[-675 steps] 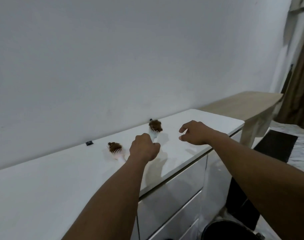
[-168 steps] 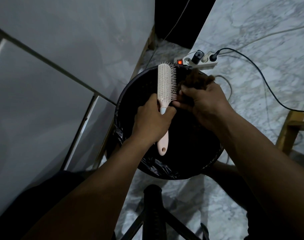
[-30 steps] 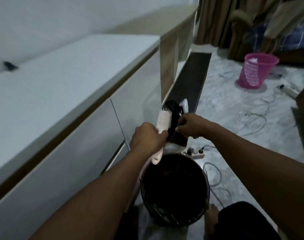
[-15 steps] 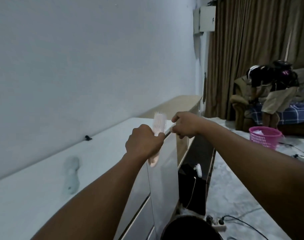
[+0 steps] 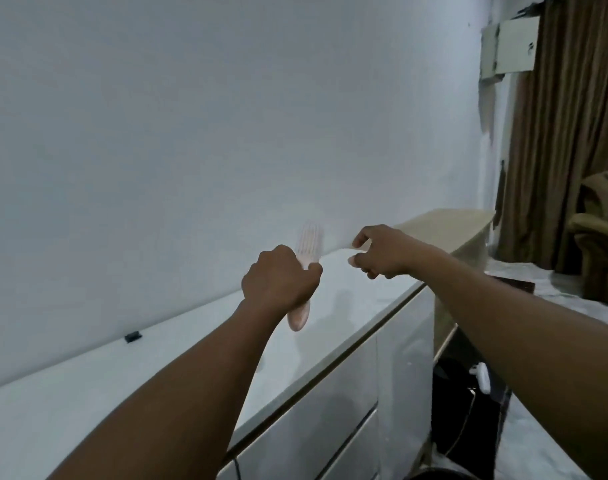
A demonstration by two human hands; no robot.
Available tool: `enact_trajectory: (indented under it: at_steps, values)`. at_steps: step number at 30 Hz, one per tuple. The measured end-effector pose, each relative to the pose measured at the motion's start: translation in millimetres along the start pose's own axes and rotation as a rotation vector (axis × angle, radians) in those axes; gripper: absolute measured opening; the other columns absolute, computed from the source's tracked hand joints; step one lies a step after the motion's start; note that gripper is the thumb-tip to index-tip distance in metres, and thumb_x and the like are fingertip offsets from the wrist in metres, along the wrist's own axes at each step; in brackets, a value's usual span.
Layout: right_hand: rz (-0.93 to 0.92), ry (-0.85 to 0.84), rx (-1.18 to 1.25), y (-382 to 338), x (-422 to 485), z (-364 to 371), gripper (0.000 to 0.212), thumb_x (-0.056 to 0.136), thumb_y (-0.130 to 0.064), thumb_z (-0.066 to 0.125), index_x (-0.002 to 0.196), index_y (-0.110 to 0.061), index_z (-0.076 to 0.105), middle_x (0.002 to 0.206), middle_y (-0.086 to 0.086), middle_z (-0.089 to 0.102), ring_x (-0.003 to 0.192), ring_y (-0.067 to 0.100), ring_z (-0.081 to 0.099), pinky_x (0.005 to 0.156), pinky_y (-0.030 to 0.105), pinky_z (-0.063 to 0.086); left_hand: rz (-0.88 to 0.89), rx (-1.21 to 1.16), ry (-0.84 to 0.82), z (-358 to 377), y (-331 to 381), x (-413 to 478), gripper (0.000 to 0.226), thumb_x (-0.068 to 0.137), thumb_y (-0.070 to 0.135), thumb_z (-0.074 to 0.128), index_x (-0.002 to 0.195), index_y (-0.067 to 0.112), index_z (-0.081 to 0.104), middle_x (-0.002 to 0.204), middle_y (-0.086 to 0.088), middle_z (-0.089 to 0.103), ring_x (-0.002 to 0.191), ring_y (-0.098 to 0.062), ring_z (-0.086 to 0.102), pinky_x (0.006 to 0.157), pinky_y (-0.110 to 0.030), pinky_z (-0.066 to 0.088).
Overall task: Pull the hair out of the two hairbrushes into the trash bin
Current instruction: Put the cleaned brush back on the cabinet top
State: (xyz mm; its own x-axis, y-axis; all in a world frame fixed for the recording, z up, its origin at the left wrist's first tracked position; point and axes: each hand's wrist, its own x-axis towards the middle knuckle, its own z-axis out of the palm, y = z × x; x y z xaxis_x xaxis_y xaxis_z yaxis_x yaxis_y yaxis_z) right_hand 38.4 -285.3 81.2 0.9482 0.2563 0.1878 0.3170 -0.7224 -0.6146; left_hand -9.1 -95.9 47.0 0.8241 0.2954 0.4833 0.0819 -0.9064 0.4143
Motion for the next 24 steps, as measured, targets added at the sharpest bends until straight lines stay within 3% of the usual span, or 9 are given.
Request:
enact_trajectory:
  at_steps: [6, 9, 13, 16, 20, 24]
  values:
    - [-0.105, -0.126, -0.041, -45, 20, 76, 0.036, 0.089, -0.036, 0.066, 0.12, -0.022, 0.055, 0.09, 0.008, 0.067, 0.078, 0.022, 0.063, 0.063, 0.028, 0.048, -0.202, 0.072, 0.002, -13, -88, 4, 0.034, 0.079, 0.048, 0.057, 0.085, 0.015, 0.059, 0.079, 0.0, 0.063, 0.073, -0.023, 0.064, 0.059, -0.029, 0.042]
    - [-0.129, -0.184, -0.073, -56, 32, 118, 0.041, 0.089, -0.039, 0.066, 0.124, -0.022, 0.055, 0.106, 0.006, 0.061, 0.093, 0.022, 0.065, 0.066, 0.027, 0.047, -0.261, 0.12, -0.013, -8, -130, 1, 0.033, 0.079, 0.047, 0.058, 0.086, 0.015, 0.057, 0.078, 0.001, 0.06, 0.075, -0.025, 0.064, 0.061, -0.029, 0.045]
    - [-0.136, -0.233, -0.088, -61, 42, 174, 0.047, 0.09, -0.042, 0.063, 0.13, -0.019, 0.054, 0.134, 0.006, 0.054, 0.105, 0.022, 0.059, 0.084, 0.031, 0.048, -0.317, 0.179, -0.046, 3, -171, -7, 0.029, 0.08, 0.046, 0.058, 0.078, 0.018, 0.051, 0.079, 0.001, 0.058, 0.076, -0.024, 0.062, 0.063, -0.029, 0.045]
    - [-0.133, -0.225, -0.141, -64, 44, 211, 0.051, 0.09, -0.047, 0.061, 0.132, -0.019, 0.052, 0.138, 0.005, 0.053, 0.12, 0.025, 0.056, 0.099, 0.037, 0.047, -0.328, 0.225, -0.084, 14, -189, -15, 0.028, 0.083, 0.047, 0.054, 0.085, 0.019, 0.053, 0.082, 0.002, 0.055, 0.077, -0.024, 0.059, 0.066, -0.03, 0.043]
    - [-0.113, -0.169, -0.202, -62, 44, 247, 0.048, 0.087, -0.051, 0.057, 0.123, -0.02, 0.052, 0.126, 0.005, 0.058, 0.114, 0.027, 0.058, 0.091, 0.038, 0.048, -0.325, 0.246, -0.129, 26, -202, -23, 0.028, 0.086, 0.048, 0.051, 0.088, 0.02, 0.054, 0.081, 0.003, 0.055, 0.078, -0.023, 0.059, 0.067, -0.03, 0.043]
    - [-0.122, -0.115, -0.238, -59, 45, 258, 0.033, 0.089, -0.038, 0.055, 0.115, -0.019, 0.052, 0.117, 0.006, 0.06, 0.106, 0.029, 0.06, 0.08, 0.034, 0.045, -0.344, 0.247, -0.141, 32, -210, -26, 0.029, 0.087, 0.048, 0.05, 0.092, 0.02, 0.055, 0.088, 0.002, 0.058, 0.081, -0.024, 0.059, 0.068, -0.031, 0.042]
